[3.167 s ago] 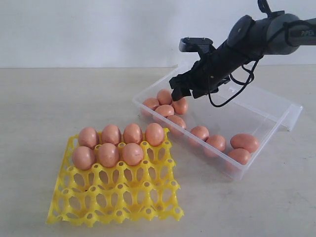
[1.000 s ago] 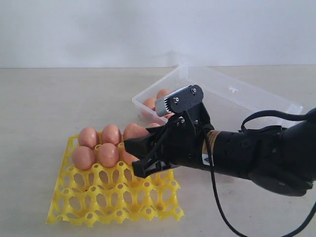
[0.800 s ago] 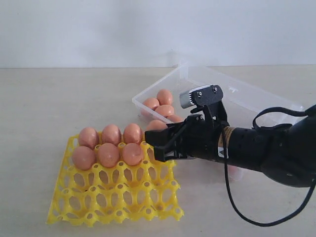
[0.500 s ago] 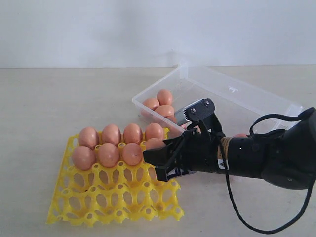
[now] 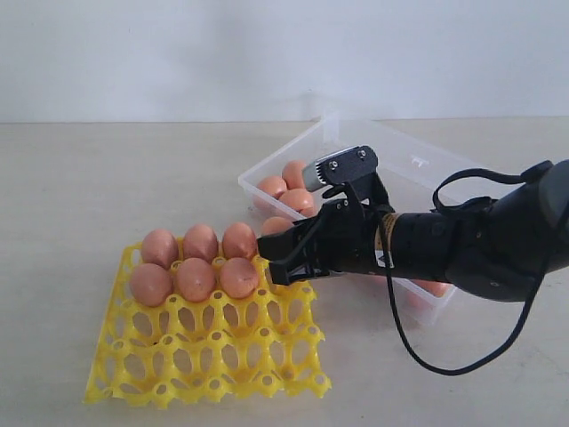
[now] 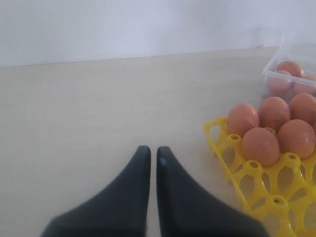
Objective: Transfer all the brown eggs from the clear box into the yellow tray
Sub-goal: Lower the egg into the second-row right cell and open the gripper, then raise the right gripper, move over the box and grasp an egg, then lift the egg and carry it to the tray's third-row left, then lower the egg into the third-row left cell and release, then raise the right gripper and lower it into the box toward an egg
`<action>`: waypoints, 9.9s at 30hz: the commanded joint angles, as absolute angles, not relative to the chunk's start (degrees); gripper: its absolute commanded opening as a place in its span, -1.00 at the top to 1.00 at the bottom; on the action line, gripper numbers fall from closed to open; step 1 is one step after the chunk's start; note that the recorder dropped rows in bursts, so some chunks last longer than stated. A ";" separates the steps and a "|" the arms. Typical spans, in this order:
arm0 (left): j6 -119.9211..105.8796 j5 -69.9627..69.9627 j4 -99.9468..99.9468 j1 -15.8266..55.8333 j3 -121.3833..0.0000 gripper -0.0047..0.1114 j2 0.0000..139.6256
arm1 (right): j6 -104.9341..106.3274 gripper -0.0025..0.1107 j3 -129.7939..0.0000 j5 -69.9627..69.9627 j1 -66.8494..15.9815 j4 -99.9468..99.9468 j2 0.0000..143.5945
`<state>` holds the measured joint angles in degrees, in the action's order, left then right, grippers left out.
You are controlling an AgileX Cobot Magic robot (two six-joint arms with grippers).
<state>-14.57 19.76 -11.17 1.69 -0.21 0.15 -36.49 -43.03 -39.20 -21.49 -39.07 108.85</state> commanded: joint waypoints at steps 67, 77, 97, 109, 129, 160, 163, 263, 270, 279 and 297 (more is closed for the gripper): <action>-14.64 19.52 -11.09 1.94 0.00 0.85 0.00 | -46.40 0.96 -43.44 -24.59 -21.92 -47.21 107.40; -14.64 19.52 -11.09 1.94 0.00 0.85 0.00 | -45.07 0.96 -43.44 -24.48 -23.95 -47.03 107.40; -14.64 19.52 -11.09 1.94 0.00 0.85 0.00 | -25.62 0.96 -81.07 35.52 -22.85 -35.61 106.66; -14.64 19.52 -11.09 1.94 0.00 0.85 0.00 | 22.25 0.88 -109.97 69.96 -13.85 17.16 127.88; -14.64 19.52 -11.09 1.94 0.00 0.85 0.00 | 22.39 0.05 -109.82 63.58 -13.85 18.94 133.79; -14.64 19.52 -11.09 1.94 0.00 0.85 0.00 | 0.93 0.96 -91.93 47.26 -13.85 17.97 119.57; -14.64 19.52 -11.09 1.94 0.00 0.85 0.00 | -4.29 0.96 -79.28 37.18 -14.27 17.97 108.37; -14.64 19.52 -11.09 1.94 0.00 0.85 0.00 | -34.77 0.26 -66.47 -18.20 -47.96 -31.35 116.55; -14.64 19.52 -11.09 1.94 0.00 0.85 0.00 | -34.77 -0.01 -66.47 -18.10 -47.96 -31.35 116.55; -14.64 19.52 -11.09 1.94 0.00 0.85 0.00 | -34.48 -0.04 -66.47 -17.67 -47.96 -31.35 116.55; -14.64 19.52 -11.09 1.94 0.00 0.85 0.00 | -14.27 0.55 -73.23 53.57 -24.61 -29.26 100.11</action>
